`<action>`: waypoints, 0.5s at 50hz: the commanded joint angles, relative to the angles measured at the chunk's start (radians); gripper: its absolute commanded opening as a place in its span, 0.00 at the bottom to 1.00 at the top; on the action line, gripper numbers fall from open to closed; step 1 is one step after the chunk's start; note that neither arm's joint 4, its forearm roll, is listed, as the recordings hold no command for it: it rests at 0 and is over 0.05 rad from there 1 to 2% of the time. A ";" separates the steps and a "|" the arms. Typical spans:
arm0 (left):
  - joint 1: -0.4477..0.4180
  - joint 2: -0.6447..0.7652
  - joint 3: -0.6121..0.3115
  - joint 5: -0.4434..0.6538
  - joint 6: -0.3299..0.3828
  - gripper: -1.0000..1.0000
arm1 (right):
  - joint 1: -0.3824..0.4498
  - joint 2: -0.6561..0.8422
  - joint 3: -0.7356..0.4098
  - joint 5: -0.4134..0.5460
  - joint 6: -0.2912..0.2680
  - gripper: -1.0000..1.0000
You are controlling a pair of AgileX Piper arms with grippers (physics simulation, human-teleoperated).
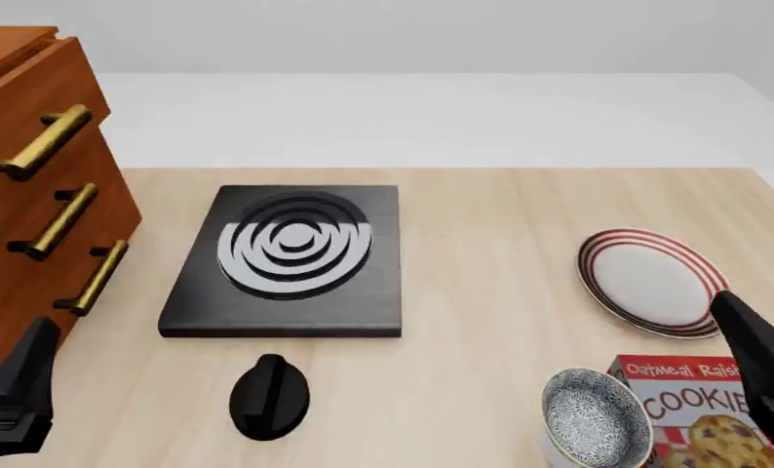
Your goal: Pick the akita bowl on the ramekin and place it on the plate.
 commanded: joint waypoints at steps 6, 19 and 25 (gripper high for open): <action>0.000 0.000 0.000 0.000 0.000 1.00 | 0.127 0.106 -0.118 0.160 -0.047 1.00; 0.000 0.000 0.000 0.000 0.000 1.00 | 0.254 0.166 -0.093 0.236 -0.162 1.00; 0.000 0.000 0.000 0.000 0.000 1.00 | 0.288 0.178 -0.101 0.299 -0.182 1.00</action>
